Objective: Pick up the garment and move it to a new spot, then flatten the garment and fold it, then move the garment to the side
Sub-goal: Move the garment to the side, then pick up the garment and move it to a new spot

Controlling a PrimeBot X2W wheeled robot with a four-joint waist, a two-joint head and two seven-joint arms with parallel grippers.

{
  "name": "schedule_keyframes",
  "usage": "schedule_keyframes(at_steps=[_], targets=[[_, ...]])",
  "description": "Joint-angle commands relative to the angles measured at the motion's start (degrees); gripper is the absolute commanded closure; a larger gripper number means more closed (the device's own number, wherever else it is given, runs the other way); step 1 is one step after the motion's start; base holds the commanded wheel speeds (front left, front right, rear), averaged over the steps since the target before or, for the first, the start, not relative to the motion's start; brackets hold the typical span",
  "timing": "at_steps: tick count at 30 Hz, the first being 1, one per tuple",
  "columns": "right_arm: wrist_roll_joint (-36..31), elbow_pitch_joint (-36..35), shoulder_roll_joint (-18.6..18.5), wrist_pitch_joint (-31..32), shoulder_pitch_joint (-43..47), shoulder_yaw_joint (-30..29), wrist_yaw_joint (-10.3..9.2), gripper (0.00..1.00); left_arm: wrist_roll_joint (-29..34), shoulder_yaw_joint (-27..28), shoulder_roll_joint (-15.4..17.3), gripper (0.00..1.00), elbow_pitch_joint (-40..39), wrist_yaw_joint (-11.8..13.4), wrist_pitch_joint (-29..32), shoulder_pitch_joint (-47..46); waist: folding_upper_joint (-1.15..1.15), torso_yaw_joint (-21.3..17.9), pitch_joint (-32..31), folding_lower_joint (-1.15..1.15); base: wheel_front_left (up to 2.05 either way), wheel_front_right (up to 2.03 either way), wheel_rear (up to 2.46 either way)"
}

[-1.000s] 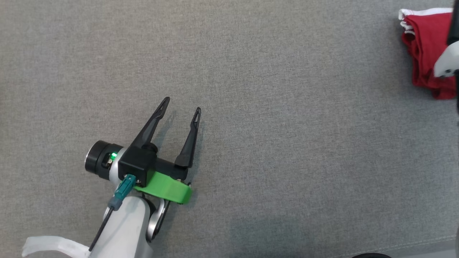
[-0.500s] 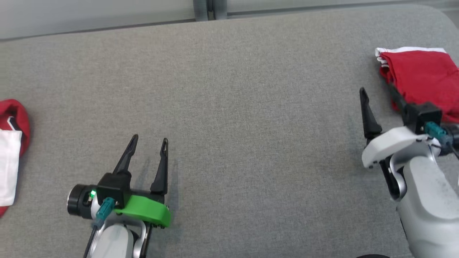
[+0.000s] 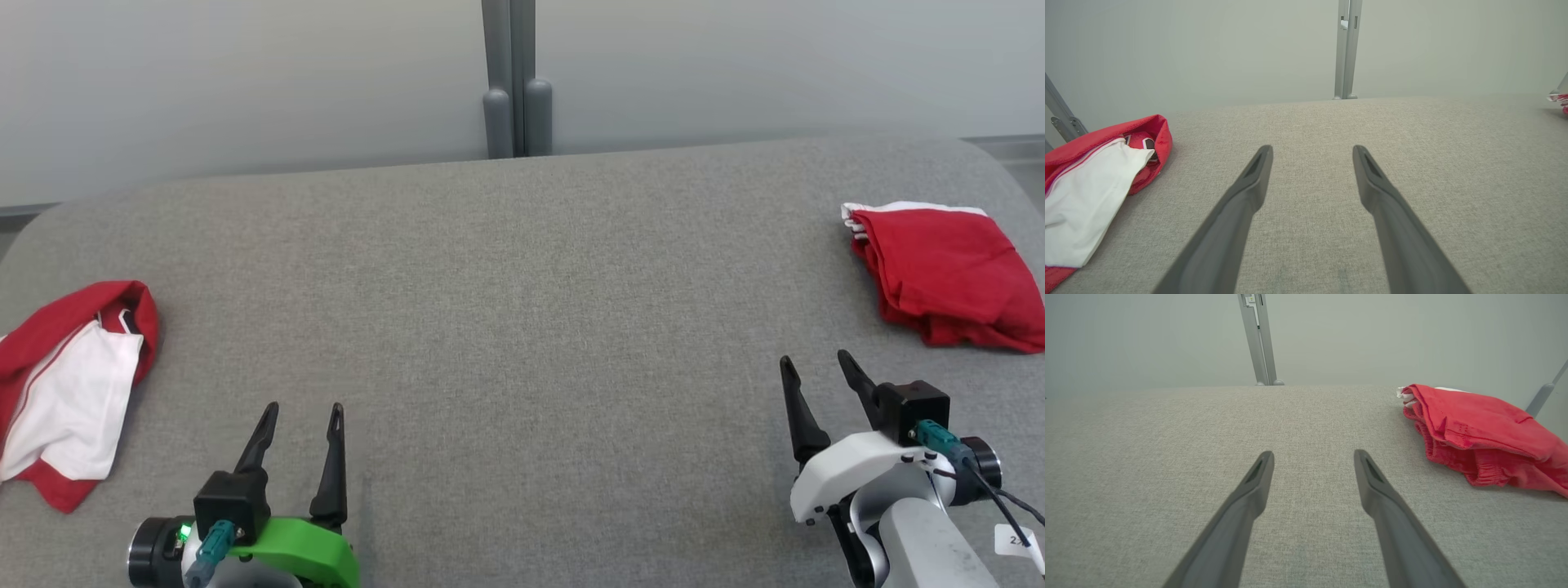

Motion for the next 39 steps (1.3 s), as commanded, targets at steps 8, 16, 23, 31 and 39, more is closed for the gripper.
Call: schedule_keyframes(at_steps=[8, 16, 23, 31, 39], targets=[[-2.0, -2.3, 2.0, 0.0, 3.9, -1.9, -0.09, 0.00, -0.1, 1.8, 0.0, 0.00, 1.3, 0.0, 0.0, 3.7, 0.00, 1.3, -5.0, 0.00, 0.00, 0.00, 0.00], [-2.2, -4.1, 2.6, 0.0, 5.6, -2.7, -0.09, 0.00, -0.3, 2.4, 0.0, 0.00, 1.5, 0.4, 0.0, 4.5, 0.00, 1.5, -5.3, 0.00, 0.00, 0.00, 0.00], [-2.3, -4.6, 2.8, 0.0, 5.7, -1.5, -0.09, 0.00, -0.7, 2.5, 0.0, 0.00, 1.7, 1.1, 0.0, 3.4, 0.00, 4.6, -4.5, 0.00, 0.00, 0.00, 0.00], [-0.4, -5.2, 2.8, 0.0, 4.8, 1.8, -0.09, 0.00, 0.6, 4.3, 0.1, 0.00, 2.6, 1.8, 0.0, 3.8, 0.00, 13.9, -3.5, 0.00, 0.00, 0.00, 0.00], [1.8, -5.0, 2.8, 0.0, 4.3, 4.2, -0.09, 0.00, 0.8, 6.5, 0.0, 0.00, 3.5, 2.1, 0.0, 4.0, 0.00, 25.3, -2.4, 0.00, 0.00, 0.00, 0.00]])
